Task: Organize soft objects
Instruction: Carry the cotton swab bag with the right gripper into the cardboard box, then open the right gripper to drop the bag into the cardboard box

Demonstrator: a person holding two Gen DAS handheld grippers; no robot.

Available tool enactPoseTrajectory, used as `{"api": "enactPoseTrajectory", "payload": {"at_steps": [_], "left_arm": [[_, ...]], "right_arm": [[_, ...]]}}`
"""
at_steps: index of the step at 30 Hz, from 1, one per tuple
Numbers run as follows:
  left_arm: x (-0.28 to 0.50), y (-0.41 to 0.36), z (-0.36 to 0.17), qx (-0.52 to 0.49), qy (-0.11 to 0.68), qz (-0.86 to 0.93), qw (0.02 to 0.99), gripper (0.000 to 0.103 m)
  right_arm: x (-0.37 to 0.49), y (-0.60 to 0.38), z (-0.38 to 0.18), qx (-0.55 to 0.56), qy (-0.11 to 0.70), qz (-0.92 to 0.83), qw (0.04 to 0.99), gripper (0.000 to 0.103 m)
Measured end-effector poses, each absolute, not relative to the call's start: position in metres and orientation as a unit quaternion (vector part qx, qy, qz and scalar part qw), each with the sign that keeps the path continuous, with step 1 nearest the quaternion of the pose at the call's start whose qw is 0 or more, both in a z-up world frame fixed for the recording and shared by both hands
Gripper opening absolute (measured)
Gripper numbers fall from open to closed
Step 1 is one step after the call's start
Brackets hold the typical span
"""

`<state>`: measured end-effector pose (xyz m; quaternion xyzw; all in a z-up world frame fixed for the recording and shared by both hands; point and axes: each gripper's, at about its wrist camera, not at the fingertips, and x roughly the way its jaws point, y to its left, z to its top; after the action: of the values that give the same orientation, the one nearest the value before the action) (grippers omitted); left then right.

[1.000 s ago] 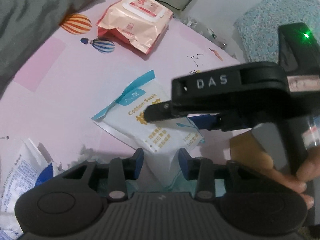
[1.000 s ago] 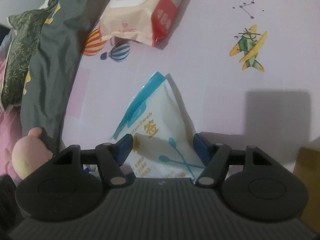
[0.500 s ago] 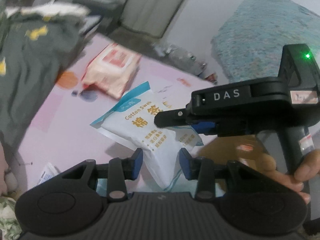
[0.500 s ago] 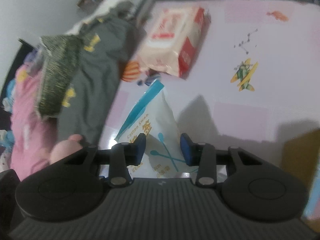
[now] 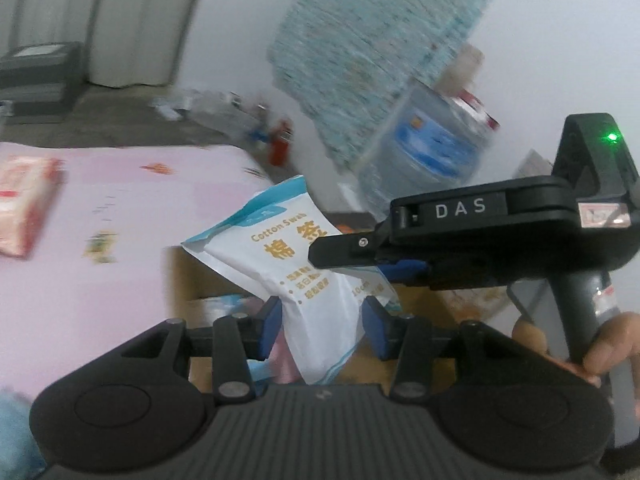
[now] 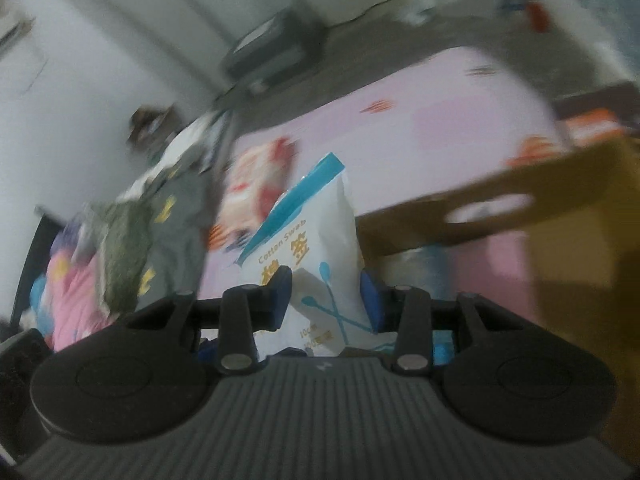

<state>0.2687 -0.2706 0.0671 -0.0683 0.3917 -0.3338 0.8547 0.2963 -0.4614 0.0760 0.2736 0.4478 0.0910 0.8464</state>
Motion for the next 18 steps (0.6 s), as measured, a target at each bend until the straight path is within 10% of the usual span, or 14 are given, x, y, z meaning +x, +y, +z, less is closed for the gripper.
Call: {"api": "enactPoseTrajectory", "payload": {"at_steps": [18], "left_arm": [[0.301,-0.335,0.015,-0.032,0.451,-0.302,0.839,0.059]], "right_arm": [[0.27,-0.574,0.012,0.283,0.437,-0.041,0.852,0.041]]}}
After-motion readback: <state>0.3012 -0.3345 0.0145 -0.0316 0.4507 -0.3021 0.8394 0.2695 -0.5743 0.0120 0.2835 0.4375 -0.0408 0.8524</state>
